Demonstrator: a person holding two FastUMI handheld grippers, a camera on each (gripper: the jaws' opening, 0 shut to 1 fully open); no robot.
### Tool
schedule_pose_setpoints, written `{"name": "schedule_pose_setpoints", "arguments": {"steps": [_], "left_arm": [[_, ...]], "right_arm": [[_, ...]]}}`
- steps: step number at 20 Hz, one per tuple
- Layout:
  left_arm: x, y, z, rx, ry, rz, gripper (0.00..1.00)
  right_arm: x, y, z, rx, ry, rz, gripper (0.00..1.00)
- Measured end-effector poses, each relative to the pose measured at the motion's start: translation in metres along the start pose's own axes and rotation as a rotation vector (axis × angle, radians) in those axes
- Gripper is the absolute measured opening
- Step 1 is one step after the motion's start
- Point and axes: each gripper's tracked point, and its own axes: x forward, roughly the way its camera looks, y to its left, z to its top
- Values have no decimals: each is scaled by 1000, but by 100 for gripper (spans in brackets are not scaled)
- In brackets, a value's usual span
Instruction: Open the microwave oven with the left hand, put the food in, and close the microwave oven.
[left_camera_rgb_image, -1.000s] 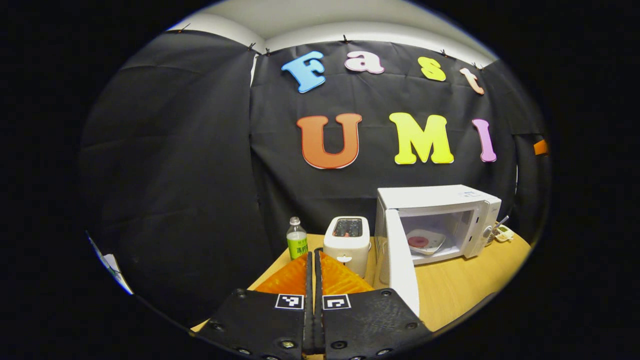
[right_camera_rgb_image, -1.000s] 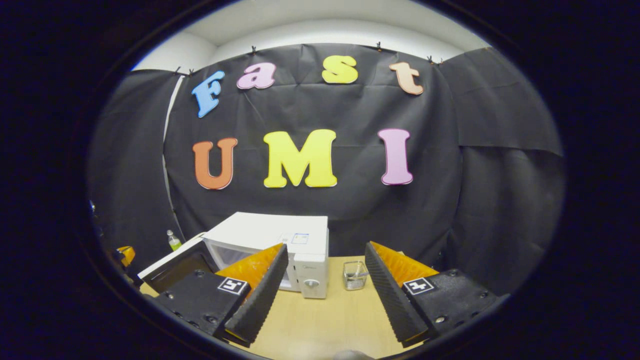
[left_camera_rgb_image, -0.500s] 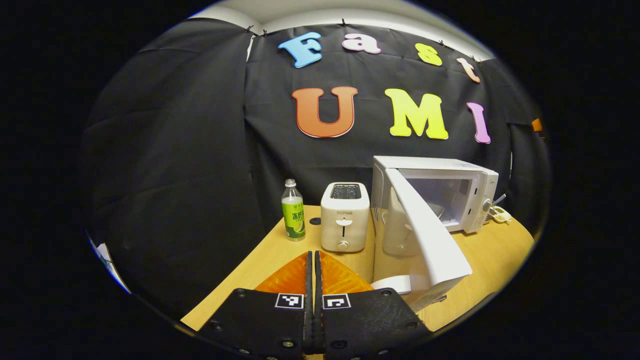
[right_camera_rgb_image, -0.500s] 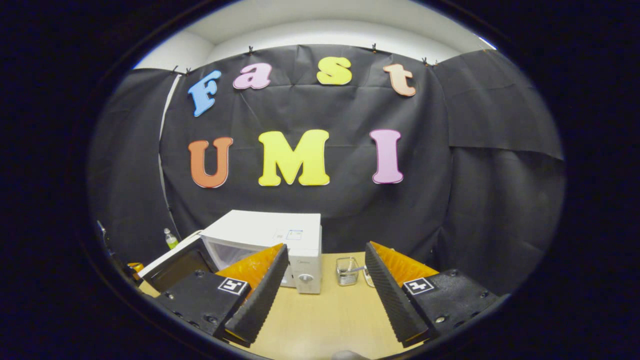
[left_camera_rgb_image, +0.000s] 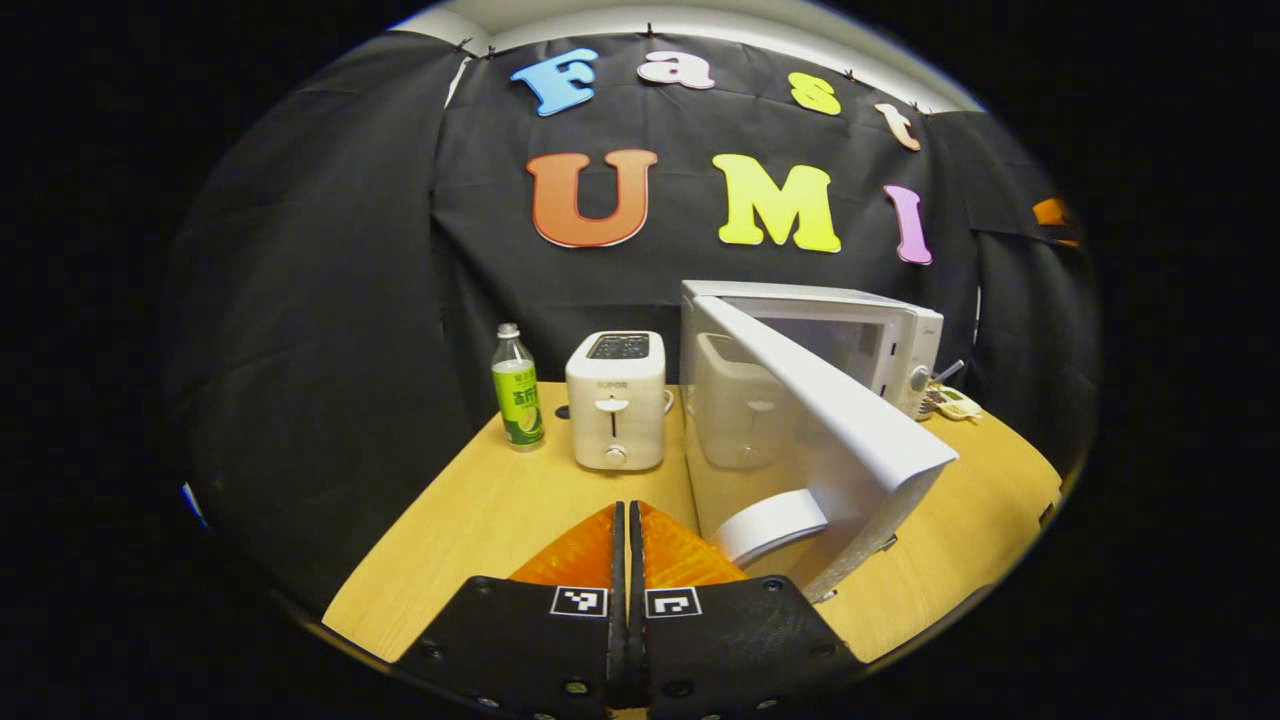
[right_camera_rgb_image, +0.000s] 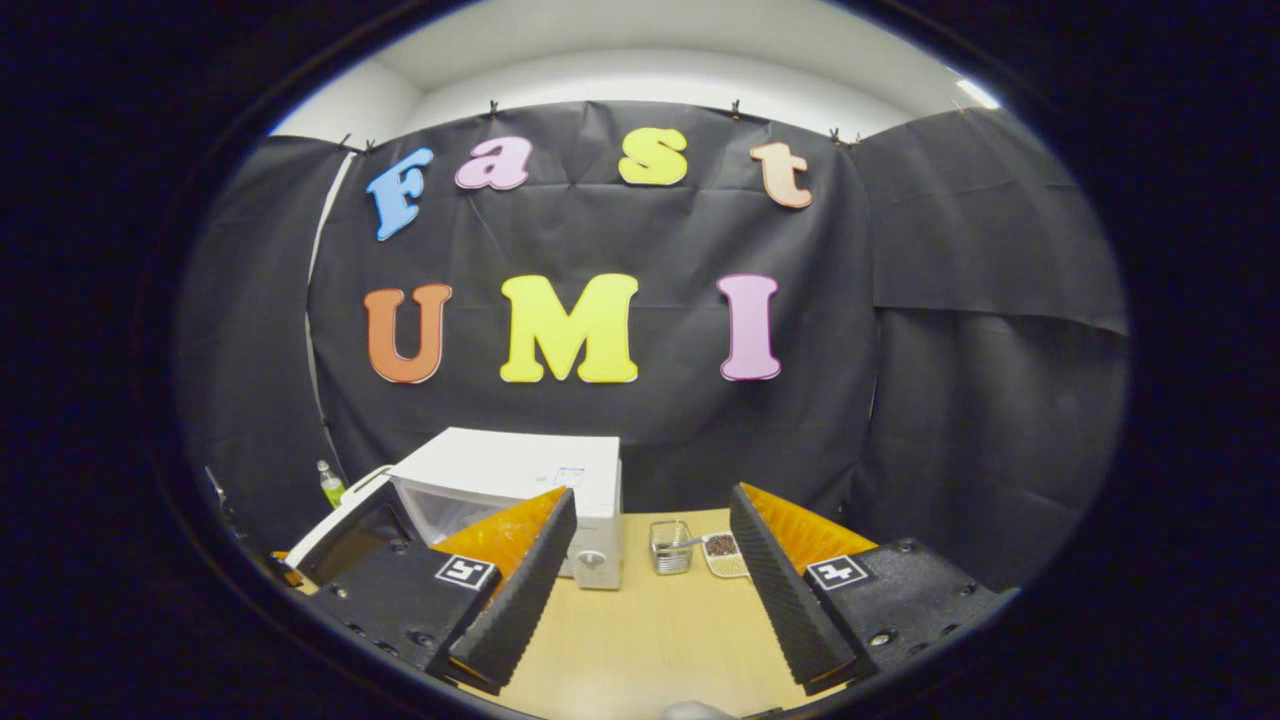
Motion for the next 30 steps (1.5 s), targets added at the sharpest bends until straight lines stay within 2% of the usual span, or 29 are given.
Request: {"name": "schedule_pose_setpoints", "arguments": {"steps": [5,9,13,17,24,30], "left_arm": [[5,-64,0,22,-5,-130,0],[12,-115,1,1,-4,-220,0],[21,-160,7,30,-16,-300,0],[41,-190,8,66,-23,-353,0],[76,-240,34,88,-52,-431,0],[97,-273,52,104,-49,-476,0]], "right_arm": [[-10,-8,4,8,-1,-22,98],[-16,-14,-3,45,35,-20,98],[-19,-27,-9,49,59,-42,99],[-17,-34,-15,65,93,-44,98],[-10,-53,-15,53,108,-83,98],[3,-66,-26,61,140,-120,98]]}}
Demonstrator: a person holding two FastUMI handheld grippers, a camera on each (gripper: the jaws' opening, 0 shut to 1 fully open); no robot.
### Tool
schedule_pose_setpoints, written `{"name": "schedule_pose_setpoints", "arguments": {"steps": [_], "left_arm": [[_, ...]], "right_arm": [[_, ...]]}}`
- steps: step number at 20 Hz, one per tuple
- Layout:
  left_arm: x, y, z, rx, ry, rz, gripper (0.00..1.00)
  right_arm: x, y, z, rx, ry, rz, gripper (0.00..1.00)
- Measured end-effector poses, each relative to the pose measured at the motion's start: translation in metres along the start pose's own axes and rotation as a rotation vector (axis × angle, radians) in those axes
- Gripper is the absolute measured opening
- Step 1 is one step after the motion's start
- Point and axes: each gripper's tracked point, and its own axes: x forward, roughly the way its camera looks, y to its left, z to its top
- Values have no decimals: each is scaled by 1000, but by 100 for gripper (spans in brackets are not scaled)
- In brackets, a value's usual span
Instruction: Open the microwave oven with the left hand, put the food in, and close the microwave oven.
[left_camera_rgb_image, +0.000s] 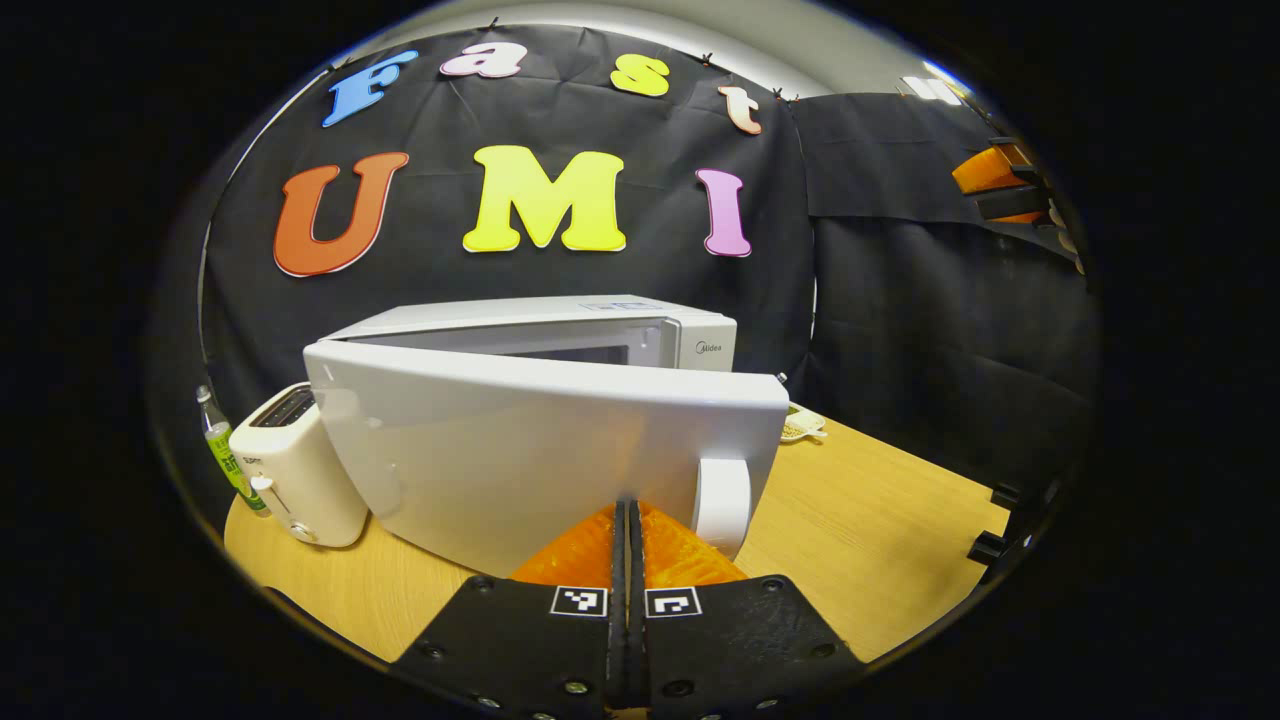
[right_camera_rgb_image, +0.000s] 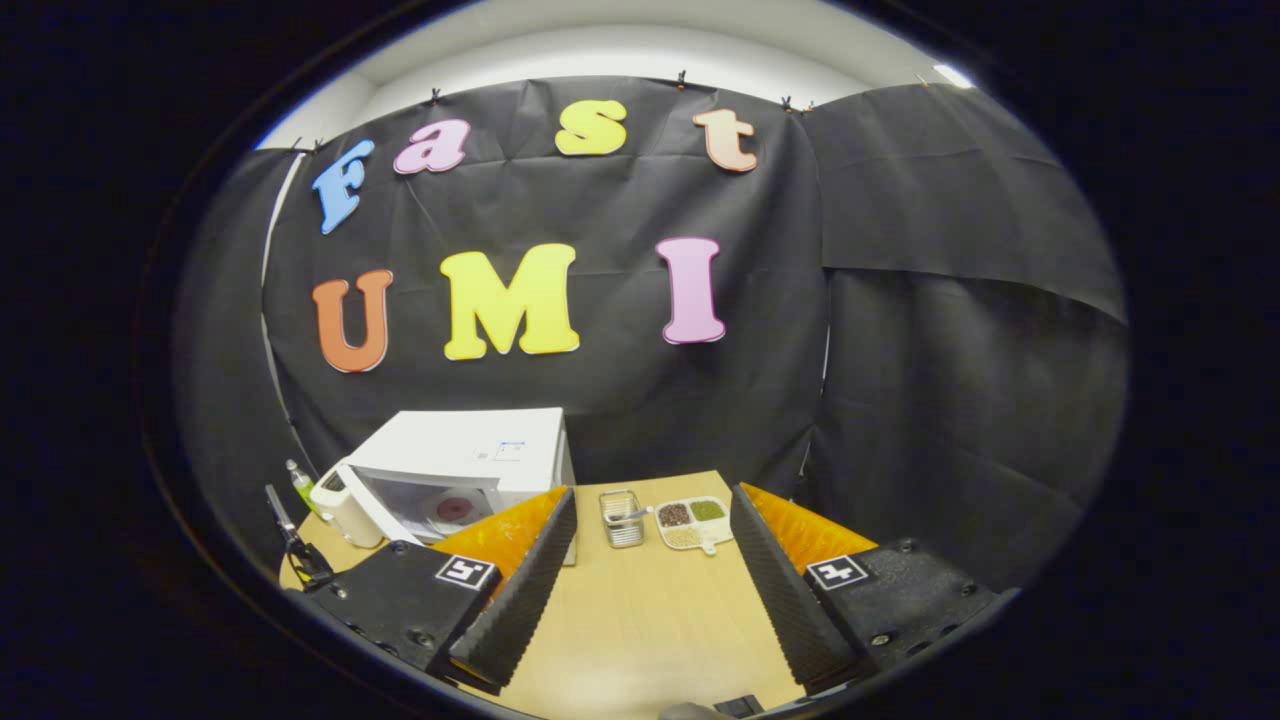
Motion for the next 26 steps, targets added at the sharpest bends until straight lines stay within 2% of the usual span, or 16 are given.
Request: {"name": "schedule_pose_setpoints", "arguments": {"steps": [9,15,19,26], "left_arm": [[57,-10,21,19,-7,-23,0],[92,-6,29,16,-10,24,0],[111,-2,29,-17,7,38,0],[135,6,29,-10,20,101,0]], "right_arm": [[21,11,-3,4,30,9,98],[15,5,-8,19,43,5,98],[9,-14,-11,19,55,-35,99],[-3,-40,-15,22,65,-82,99]]}}
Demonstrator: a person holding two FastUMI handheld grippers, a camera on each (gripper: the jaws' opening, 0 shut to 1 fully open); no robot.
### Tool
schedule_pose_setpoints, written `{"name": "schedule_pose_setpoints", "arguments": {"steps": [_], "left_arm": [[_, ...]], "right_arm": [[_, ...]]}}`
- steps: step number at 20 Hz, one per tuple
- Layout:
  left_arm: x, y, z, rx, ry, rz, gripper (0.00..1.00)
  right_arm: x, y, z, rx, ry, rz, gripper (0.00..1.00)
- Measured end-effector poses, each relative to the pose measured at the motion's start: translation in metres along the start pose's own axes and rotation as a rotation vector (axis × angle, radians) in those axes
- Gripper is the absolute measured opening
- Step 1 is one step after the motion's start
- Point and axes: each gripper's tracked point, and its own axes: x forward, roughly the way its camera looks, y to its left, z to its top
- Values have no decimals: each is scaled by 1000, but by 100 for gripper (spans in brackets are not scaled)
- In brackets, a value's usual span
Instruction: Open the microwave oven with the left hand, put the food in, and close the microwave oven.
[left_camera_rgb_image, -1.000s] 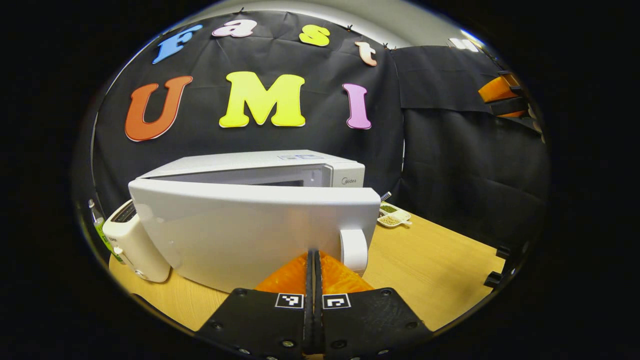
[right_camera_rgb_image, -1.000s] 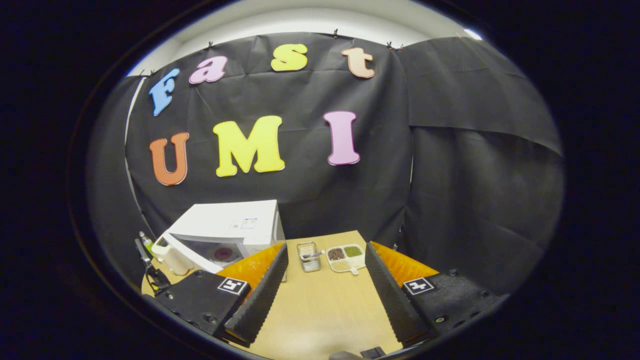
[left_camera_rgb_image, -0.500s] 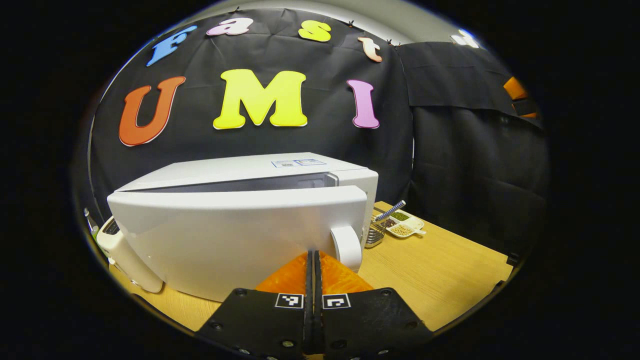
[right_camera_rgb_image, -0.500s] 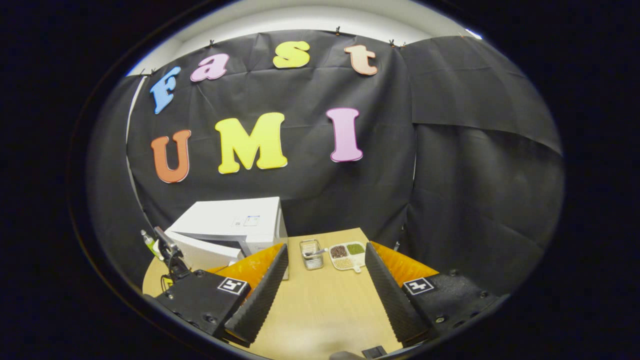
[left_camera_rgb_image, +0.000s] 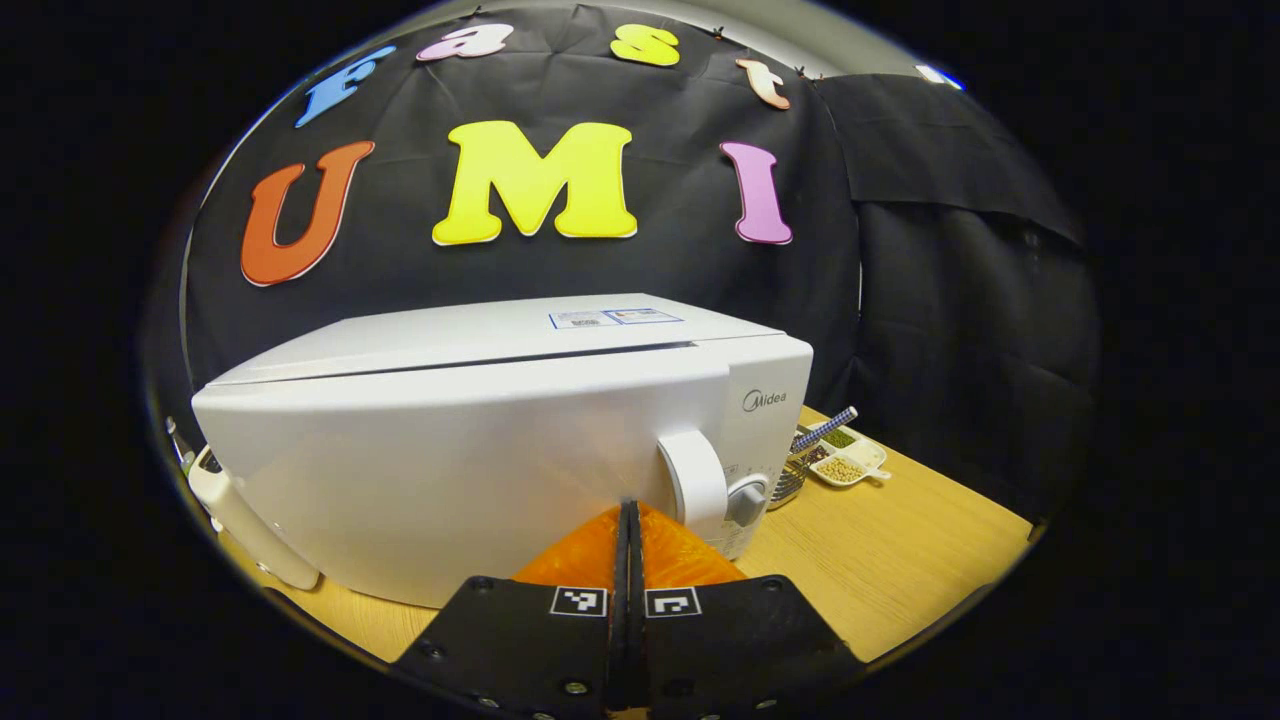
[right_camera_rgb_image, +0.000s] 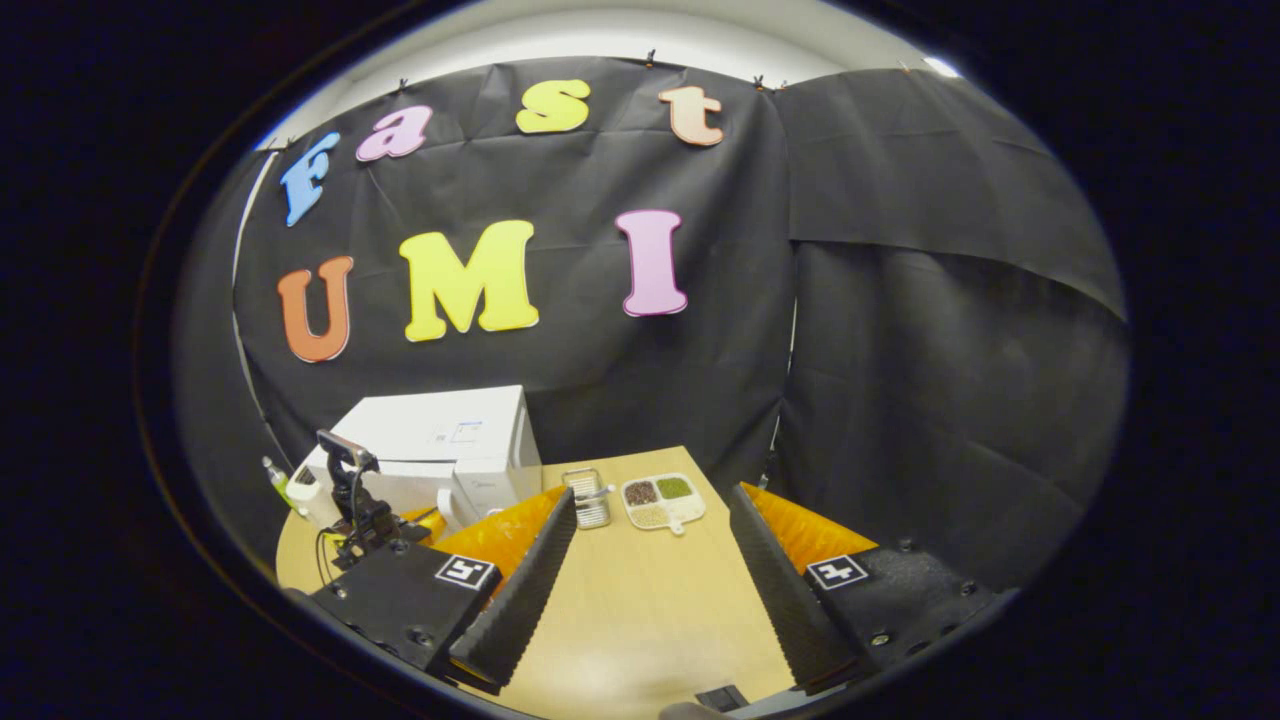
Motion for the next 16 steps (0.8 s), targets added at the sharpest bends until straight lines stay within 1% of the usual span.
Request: {"name": "schedule_pose_setpoints", "arguments": {"steps": [4,8,9,10,12,14,16], "left_arm": [[2,0,1,-7,1,1,0],[5,0,3,-13,-3,9,0],[11,1,3,-5,1,17,0],[12,3,1,-5,33,25,0],[11,3,1,-38,29,30,0],[6,3,-5,-63,46,37,0],[-7,9,-8,-45,40,63,0]], "right_arm": [[2,-2,0,10,9,4,98],[2,6,5,4,3,29,98],[1,8,3,3,6,37,98],[2,11,2,2,10,45,98],[1,18,1,7,14,64,98],[-1,22,0,6,12,75,98],[-3,23,-1,6,5,77,98]]}}
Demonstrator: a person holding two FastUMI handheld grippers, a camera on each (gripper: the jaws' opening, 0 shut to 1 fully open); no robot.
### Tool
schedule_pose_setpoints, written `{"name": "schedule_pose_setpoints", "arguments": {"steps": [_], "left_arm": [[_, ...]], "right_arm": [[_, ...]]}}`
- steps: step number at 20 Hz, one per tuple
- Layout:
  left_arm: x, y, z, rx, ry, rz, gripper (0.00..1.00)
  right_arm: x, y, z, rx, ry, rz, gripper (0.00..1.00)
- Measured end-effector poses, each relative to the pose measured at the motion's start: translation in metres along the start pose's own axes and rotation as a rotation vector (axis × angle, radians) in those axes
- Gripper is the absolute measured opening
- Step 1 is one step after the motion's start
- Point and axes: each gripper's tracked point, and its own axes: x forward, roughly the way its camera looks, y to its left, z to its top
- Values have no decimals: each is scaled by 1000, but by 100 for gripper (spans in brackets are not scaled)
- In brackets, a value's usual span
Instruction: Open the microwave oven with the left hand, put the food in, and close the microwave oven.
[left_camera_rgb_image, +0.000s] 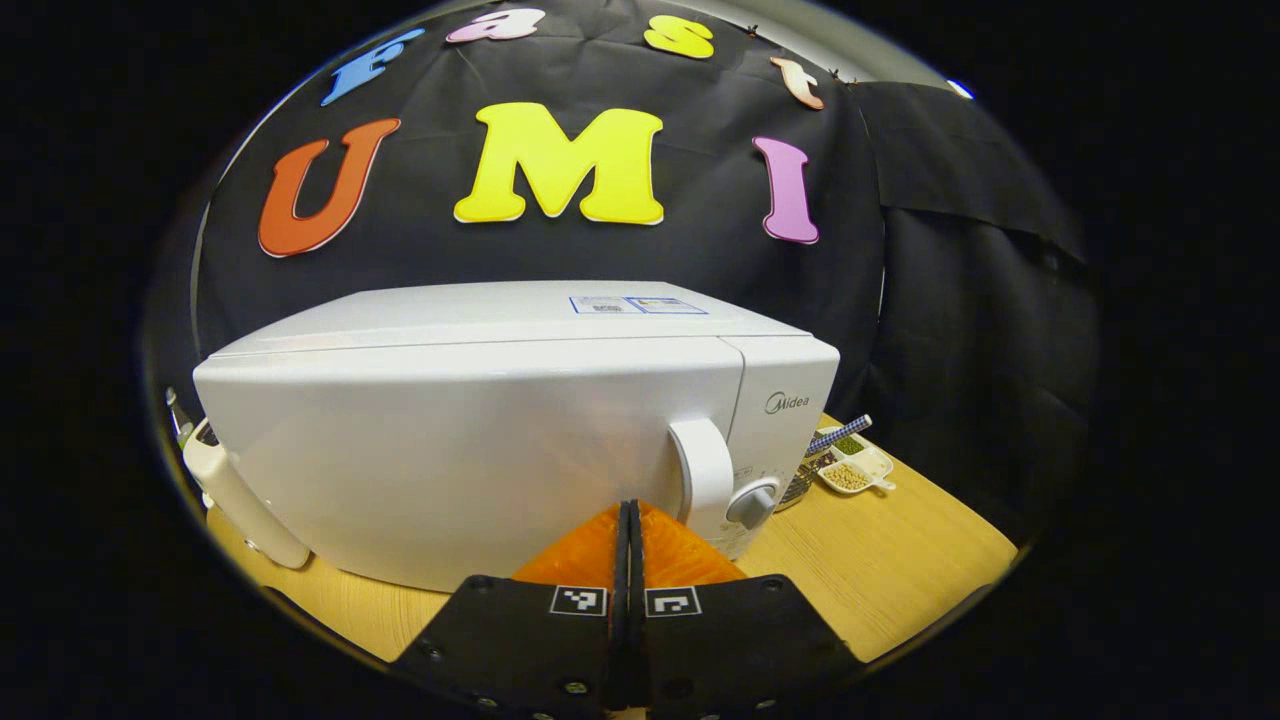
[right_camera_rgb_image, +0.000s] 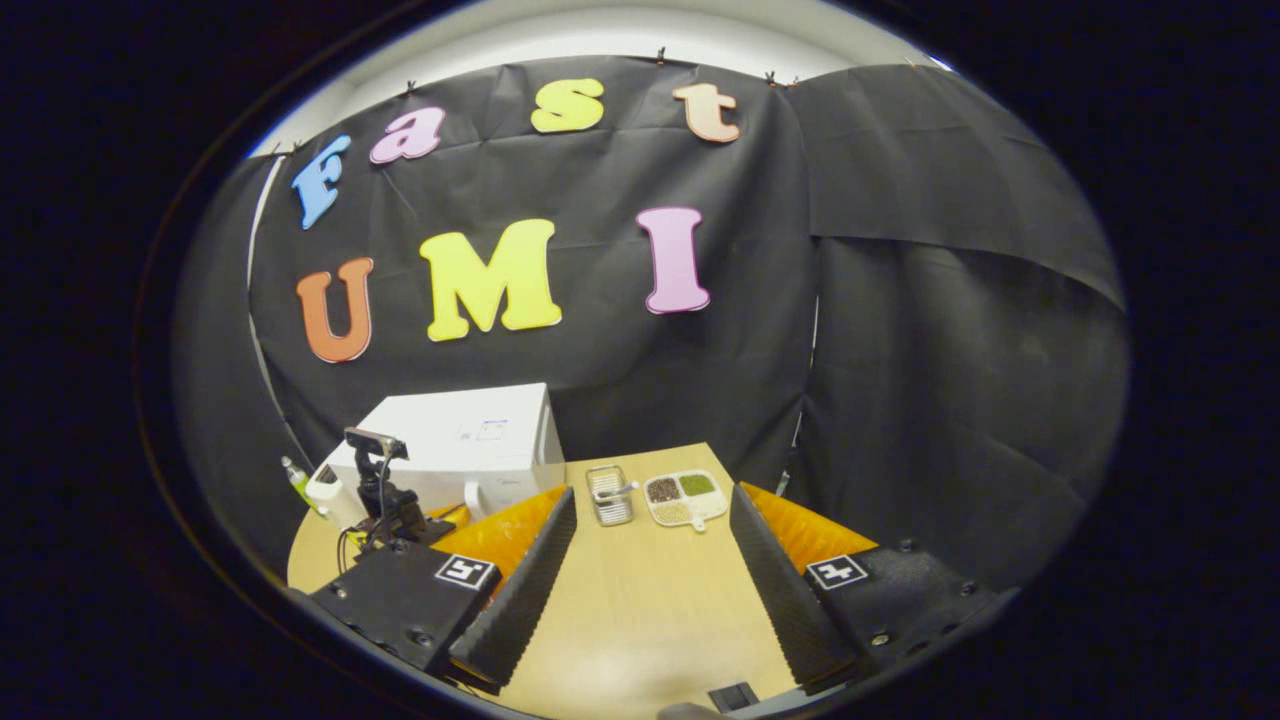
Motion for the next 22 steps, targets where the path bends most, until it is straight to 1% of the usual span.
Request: {"name": "schedule_pose_setpoints", "arguments": {"steps": [3,4,5,6,7,8,9,11,13,16,18,22], "left_arm": [[-31,23,-26,60,27,71,0],[-39,26,-42,76,50,77,0],[-52,29,-58,87,83,83,50],[-66,30,-69,91,98,81,73],[-82,32,-75,96,111,85,77],[-97,32,-74,99,106,82,99],[-115,32,-70,98,96,91,88],[-152,35,-45,79,51,99,91],[-188,47,-11,57,5,128,92],[-246,70,47,58,-101,211,93],[-283,79,72,47,-146,267,92],[-351,73,122,17,-247,355,92]], "right_arm": [[-5,-1,-9,8,1,-3,98],[-6,-1,-13,8,5,-5,98],[-7,-2,-16,11,6,-7,99],[-8,-1,-19,16,6,-5,98],[-8,2,-22,13,6,-2,99],[-8,3,-25,-2,-1,-3,98],[-8,5,-28,-19,-4,-6,98],[-7,17,-27,-39,-31,18,98],[-7,36,-17,-22,-73,55,98],[-6,70,-14,-62,-82,145,98],[-12,87,-3,-91,-109,203,98],[-39,104,18,-135,-174,310,98]]}}
